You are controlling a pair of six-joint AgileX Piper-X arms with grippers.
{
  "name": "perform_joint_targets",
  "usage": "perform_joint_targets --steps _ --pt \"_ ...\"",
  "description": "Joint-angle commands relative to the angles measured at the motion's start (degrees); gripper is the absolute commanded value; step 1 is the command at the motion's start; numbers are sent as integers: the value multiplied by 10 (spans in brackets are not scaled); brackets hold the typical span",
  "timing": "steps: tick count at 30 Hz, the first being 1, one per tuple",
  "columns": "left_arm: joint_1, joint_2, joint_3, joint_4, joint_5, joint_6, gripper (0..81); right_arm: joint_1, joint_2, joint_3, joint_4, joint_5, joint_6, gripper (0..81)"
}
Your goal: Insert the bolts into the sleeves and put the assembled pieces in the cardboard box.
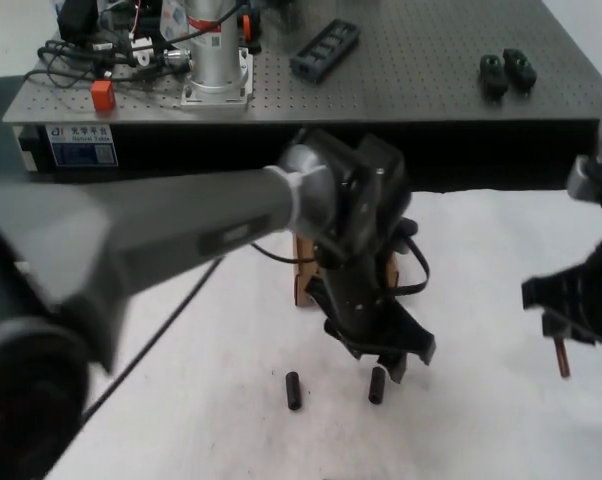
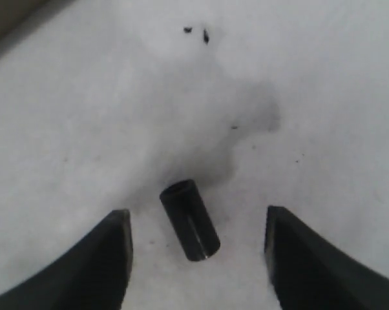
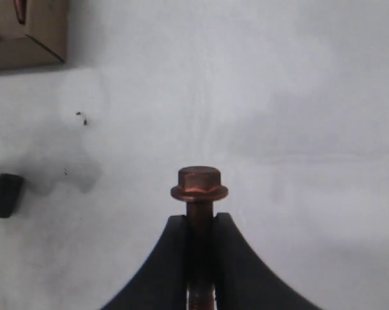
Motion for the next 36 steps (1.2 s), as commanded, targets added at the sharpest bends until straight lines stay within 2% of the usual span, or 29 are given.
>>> perform_joint_targets --steps 1,11,13,18,21,25,27,30,36 --pt "0 11 -19 29 -14 8 399 -13 -31 31 3 -6 -7 19" --pt "-7 46 -41 51 -2 -4 355 -13 -32 32 8 -6 -3 19" --pt "-7 47 -41 55 -2 -4 284 -13 -32 32 8 -6 -2 19" --pt "-7 47 -41 73 16 13 11 -13 -33 32 8 -6 -3 19" --pt "-7 43 -41 75 19 21 3 -13 -34 32 4 -30 1 19" --pt "-5 6 -37 85 22 21 3 -13 -55 40 -60 -121 34 19" --pt "-5 -33 -7 56 27 21 3 -11 -72 50 -110 -172 79 19" --pt "-5 -121 86 -66 32 4 6 3 -92 70 -210 -257 152 19" --pt "0 -326 316 -283 62 -32 6 84 -106 86 -401 -276 256 19"
